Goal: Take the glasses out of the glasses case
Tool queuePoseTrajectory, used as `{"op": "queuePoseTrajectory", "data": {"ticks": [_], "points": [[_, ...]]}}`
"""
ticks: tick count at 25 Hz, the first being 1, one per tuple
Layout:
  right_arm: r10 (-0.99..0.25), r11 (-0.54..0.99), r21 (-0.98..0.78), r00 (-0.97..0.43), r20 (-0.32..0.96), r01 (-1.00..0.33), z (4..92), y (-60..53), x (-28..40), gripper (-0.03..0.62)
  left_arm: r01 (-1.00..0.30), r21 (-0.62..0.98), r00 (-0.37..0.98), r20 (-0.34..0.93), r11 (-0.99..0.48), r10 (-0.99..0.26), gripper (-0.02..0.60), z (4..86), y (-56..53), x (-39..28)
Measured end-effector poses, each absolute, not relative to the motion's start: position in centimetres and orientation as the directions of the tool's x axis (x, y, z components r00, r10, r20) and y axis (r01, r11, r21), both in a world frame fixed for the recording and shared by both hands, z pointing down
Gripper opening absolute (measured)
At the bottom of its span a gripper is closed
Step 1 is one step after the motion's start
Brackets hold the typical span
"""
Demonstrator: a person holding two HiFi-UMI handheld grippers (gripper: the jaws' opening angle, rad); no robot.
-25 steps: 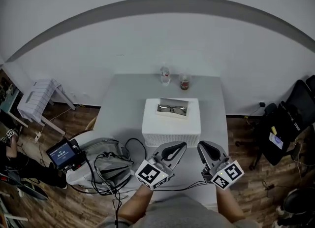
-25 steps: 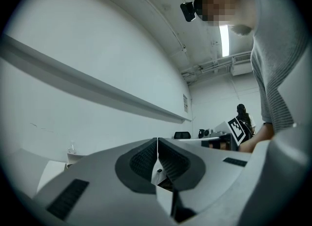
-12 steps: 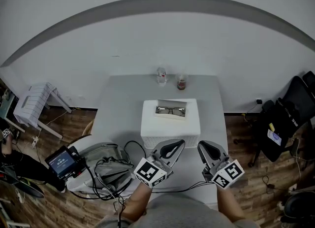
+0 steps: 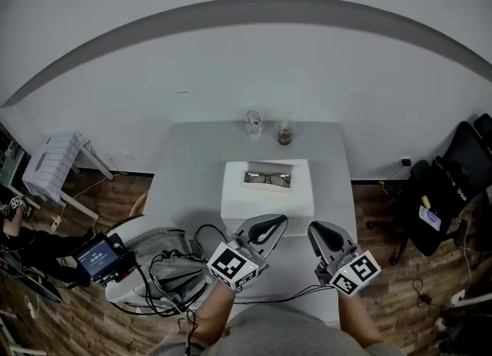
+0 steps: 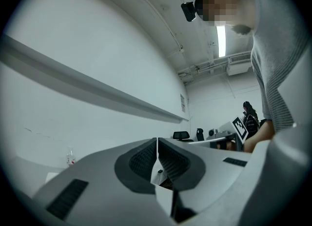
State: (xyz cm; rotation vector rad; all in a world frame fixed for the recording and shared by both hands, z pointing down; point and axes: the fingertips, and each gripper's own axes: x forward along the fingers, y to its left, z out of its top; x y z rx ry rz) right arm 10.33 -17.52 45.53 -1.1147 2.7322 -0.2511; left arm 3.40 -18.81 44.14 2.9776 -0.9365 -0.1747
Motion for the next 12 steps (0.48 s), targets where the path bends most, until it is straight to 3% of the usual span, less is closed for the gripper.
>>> {"op": "queuePoseTrajectory", "data": {"ticks": [7, 12], "points": [[-0.710, 0.699, -0.227, -0.698, -0.099, -0.679, 45.9, -17.5, 10.8, 0.014, -0.539, 0.012, 0.840, -0.067, -0.842, -0.539, 0.019, 43.3, -24.0, 2.9], [-0.713, 0.694, -0.236, -0.695, -0.092, -0.680, 46.4, -17.3, 11.1, 0.014, -0.519, -0.052, 0.855, -0.004, -0.853, -0.519, 0.091, 43.3, -26.6, 3.0]]}}
